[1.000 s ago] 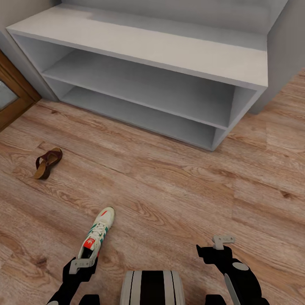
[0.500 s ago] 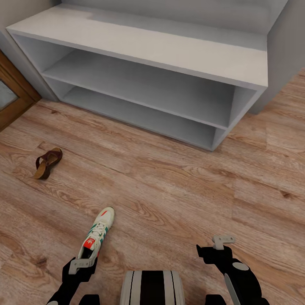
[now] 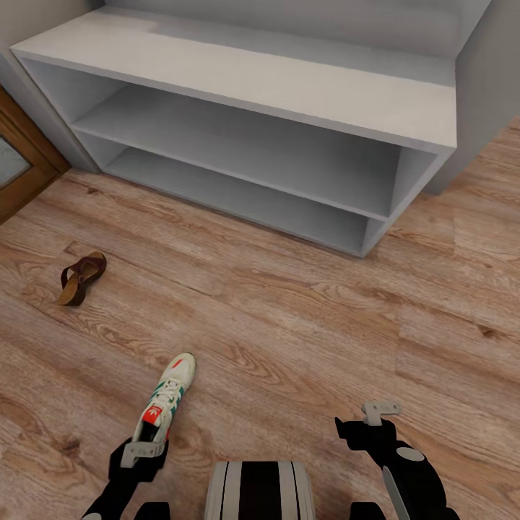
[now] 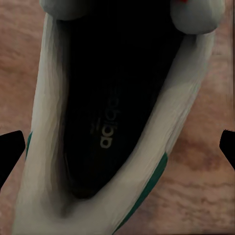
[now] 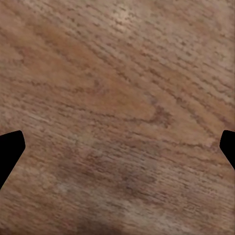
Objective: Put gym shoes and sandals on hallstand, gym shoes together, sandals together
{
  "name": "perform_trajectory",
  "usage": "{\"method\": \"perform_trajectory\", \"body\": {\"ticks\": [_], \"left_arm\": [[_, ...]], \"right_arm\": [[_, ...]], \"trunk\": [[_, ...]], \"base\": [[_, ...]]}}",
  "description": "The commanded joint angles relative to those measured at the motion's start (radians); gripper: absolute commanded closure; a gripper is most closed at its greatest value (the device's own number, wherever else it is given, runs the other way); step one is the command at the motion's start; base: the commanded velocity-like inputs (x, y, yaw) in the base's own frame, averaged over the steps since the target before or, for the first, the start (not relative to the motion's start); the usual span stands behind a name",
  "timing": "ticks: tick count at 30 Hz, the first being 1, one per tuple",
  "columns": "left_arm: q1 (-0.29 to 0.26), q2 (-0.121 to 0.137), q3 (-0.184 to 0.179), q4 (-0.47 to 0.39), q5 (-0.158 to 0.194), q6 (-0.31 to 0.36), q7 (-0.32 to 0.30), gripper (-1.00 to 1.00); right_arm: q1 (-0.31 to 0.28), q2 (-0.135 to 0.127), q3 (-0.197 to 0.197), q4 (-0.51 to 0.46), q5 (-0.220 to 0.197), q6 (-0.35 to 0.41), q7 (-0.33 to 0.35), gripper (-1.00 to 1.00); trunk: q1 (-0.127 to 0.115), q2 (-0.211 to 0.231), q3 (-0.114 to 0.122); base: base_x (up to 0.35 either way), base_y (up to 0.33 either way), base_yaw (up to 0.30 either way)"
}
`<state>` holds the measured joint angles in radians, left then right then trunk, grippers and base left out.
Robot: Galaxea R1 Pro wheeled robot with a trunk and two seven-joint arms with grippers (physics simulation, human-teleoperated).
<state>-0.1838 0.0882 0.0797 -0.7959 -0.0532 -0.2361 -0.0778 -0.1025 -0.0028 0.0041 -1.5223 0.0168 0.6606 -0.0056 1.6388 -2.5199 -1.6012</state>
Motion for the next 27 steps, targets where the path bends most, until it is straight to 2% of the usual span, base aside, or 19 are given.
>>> {"method": "perform_trajectory", "body": {"ticks": [1, 7, 13, 27], "left_arm": [[0.000, -0.001, 0.004, 0.000, -0.028, -0.003, -0.007, -1.00], [0.000, -0.001, 0.004, 0.000, -0.105, -0.003, 0.014, -1.00], [0.001, 0.001, 0.004, 0.000, -0.156, -0.003, 0.062, -1.00], [0.004, 0.006, 0.005, 0.002, -0.171, -0.003, 0.073, -1.00]], "right_arm": [[0.000, 0.000, 0.000, -0.001, 0.002, 0.005, -0.001, -1.00], [0.000, 0.000, 0.001, -0.001, 0.002, 0.005, -0.001, -1.00], [0.000, 0.000, 0.001, -0.001, 0.002, 0.005, -0.002, -1.00], [0.000, 0.000, 0.001, -0.001, 0.002, 0.005, -0.001, -1.00]], "trunk": [[0.000, 0.000, 0.000], [0.000, 0.000, 0.000], [0.000, 0.000, 0.000], [0.000, 0.000, 0.000]], "base": [[0.000, 0.000, 0.000], [0.000, 0.000, 0.000], [0.000, 0.000, 0.000], [0.000, 0.000, 0.000]]}}
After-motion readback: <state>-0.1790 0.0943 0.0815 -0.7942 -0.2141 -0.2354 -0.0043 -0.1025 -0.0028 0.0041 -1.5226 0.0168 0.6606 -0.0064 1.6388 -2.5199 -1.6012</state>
